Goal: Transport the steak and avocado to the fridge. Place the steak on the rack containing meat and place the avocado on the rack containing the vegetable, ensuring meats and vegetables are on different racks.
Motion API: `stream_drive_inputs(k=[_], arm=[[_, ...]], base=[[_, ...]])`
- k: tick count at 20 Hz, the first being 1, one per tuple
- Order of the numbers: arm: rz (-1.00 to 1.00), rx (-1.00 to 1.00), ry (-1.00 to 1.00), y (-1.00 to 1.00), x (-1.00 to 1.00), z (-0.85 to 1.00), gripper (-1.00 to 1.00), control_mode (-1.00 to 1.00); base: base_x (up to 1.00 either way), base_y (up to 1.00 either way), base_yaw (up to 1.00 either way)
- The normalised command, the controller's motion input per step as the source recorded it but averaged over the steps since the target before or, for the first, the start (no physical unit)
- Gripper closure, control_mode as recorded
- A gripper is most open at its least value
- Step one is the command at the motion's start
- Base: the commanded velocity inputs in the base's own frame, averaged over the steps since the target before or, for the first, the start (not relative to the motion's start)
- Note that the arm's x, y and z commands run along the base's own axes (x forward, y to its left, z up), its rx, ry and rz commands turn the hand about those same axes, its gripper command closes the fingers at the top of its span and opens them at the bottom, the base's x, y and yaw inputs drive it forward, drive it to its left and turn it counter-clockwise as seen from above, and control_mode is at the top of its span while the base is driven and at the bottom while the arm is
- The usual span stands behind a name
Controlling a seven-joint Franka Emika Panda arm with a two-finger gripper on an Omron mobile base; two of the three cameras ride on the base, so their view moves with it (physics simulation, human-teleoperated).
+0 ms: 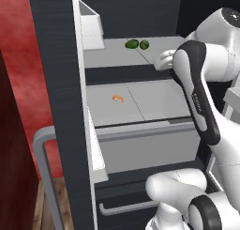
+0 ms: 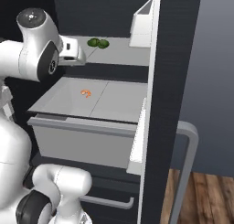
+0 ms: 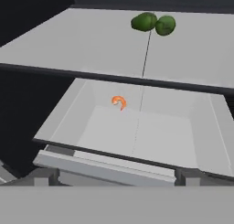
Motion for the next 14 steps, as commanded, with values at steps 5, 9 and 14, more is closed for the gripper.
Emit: stream_drive_inputs(k=[5,9,14], arm=[[0.0,0.0,0.01,0.0,-0.95,0.0,-1.0,-1.0],[0.0,0.0,0.07,0.0,-0.64,0.0,-1.0,-1.0],[-0.01,0.0,0.0,0.0,-0.58,0.01,-1.0,-1.0]], base=[[0.0,0.0,0.0],[0.0,0.0,0.0],[0.0,0.0,0.0]])
